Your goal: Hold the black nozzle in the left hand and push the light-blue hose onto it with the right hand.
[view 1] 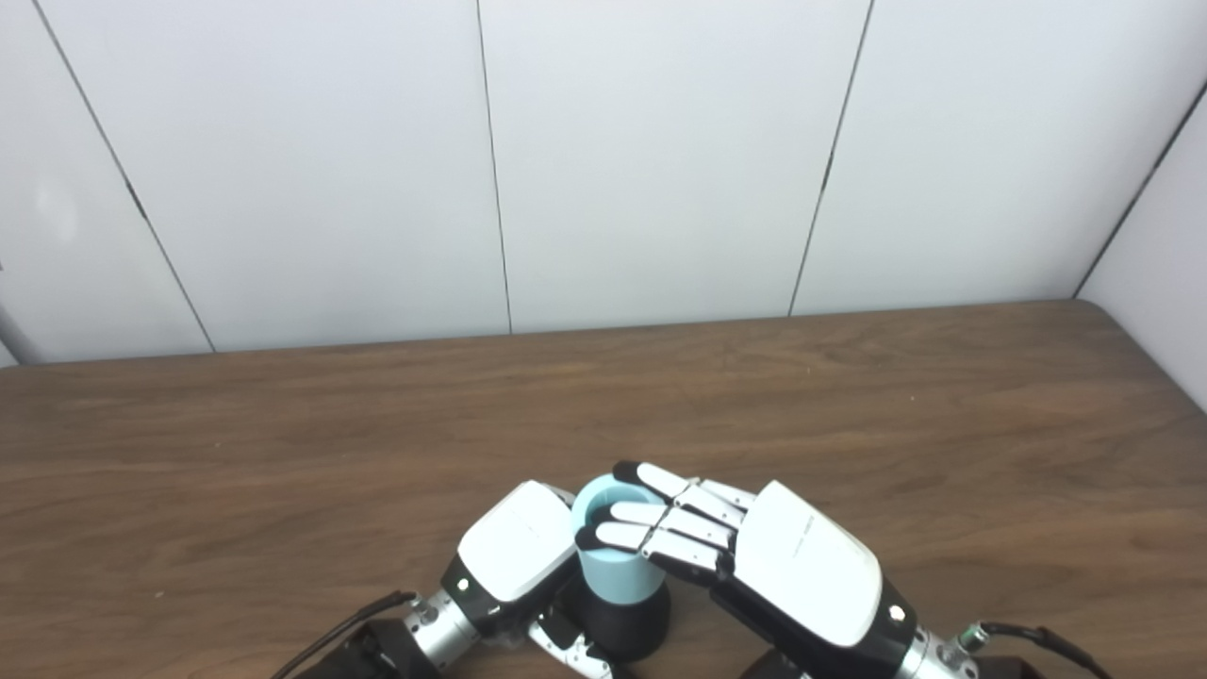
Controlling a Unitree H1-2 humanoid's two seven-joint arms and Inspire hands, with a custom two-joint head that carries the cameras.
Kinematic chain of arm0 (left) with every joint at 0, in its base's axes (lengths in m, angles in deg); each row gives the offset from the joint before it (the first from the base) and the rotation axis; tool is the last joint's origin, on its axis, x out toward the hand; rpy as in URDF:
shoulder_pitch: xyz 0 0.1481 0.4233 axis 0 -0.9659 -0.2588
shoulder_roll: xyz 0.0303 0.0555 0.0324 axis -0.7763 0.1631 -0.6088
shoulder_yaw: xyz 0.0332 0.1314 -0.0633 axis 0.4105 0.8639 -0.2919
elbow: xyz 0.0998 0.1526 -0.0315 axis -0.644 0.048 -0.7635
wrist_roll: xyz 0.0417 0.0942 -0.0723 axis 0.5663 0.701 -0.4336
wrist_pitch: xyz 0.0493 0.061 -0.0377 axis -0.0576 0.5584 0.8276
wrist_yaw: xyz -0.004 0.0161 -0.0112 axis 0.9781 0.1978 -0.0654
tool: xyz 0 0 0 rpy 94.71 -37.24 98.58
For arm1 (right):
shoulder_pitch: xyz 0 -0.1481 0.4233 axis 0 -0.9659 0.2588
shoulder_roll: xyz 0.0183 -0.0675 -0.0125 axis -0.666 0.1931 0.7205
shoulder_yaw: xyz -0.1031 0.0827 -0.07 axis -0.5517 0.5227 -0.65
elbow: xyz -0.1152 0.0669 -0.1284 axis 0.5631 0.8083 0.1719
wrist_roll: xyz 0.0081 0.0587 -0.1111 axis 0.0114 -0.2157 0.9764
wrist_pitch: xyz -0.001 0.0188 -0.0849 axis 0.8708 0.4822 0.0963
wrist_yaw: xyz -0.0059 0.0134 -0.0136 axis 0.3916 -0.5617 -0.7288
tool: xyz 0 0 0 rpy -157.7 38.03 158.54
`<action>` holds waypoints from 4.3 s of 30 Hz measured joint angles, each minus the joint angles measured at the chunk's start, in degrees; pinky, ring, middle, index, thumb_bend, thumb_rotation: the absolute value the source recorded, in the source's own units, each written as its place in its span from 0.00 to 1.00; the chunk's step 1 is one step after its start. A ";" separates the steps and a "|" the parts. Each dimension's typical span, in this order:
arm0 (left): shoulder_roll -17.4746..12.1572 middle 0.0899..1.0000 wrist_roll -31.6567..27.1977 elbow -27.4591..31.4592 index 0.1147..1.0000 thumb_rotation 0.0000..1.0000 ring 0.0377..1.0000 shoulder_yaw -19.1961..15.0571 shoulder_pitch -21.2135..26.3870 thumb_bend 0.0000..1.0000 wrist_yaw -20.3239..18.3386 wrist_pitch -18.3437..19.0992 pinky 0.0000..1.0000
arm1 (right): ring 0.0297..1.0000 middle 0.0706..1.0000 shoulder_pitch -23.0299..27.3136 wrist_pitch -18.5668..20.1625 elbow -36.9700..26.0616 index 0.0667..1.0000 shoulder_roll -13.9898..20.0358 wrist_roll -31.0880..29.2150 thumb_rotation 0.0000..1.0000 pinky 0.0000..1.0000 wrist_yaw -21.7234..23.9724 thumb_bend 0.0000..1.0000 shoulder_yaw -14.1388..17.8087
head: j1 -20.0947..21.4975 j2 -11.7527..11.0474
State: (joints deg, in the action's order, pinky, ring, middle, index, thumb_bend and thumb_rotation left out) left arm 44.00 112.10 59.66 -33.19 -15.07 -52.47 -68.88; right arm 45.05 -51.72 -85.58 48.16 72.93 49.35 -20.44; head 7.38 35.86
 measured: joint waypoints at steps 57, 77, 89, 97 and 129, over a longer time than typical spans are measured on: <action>0.07 0.45 -0.52 0.35 0.41 0.00 0.39 -0.66 -0.47 0.50 -0.84 0.01 0.33 | 0.83 0.84 0.92 1.92 1.14 0.78 -0.04 -0.21 0.83 0.77 -0.02 0.85 -0.70 | -0.09 0.35; 0.07 0.44 -0.52 0.47 0.42 0.00 0.39 -0.73 -0.57 0.50 -0.91 0.08 0.32 | 0.83 0.83 0.89 1.99 1.52 0.78 -0.03 -0.26 0.82 0.76 -0.73 0.85 -0.71 | -0.09 0.44; 0.06 0.45 -0.50 0.59 0.41 0.00 0.39 -0.72 -0.63 0.50 -0.91 0.16 0.33 | 0.83 0.83 0.84 1.99 1.55 0.79 -0.03 -0.26 0.84 0.77 -0.79 0.85 -0.75 | -0.09 0.53; 0.06 0.44 -0.50 0.59 0.42 0.00 0.38 -0.72 -0.63 0.50 -0.91 0.17 0.32 | 0.83 0.83 0.83 2.02 1.87 0.79 -0.02 -0.25 0.85 0.77 -1.09 0.85 -0.75 | -0.09 0.62; 0.06 0.44 -0.50 0.73 0.42 0.00 0.38 -0.87 -0.66 0.50 -0.91 0.25 0.32 | 0.84 0.83 0.89 2.04 2.63 0.78 0.04 -0.25 0.84 0.79 -2.57 0.85 -1.01 | -0.17 0.62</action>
State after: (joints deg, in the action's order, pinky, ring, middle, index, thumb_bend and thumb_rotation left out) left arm 44.06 111.60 60.39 -34.06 -15.72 -53.39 -68.63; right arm 45.94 -49.68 -82.95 48.20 72.68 46.79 -21.45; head 7.21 36.47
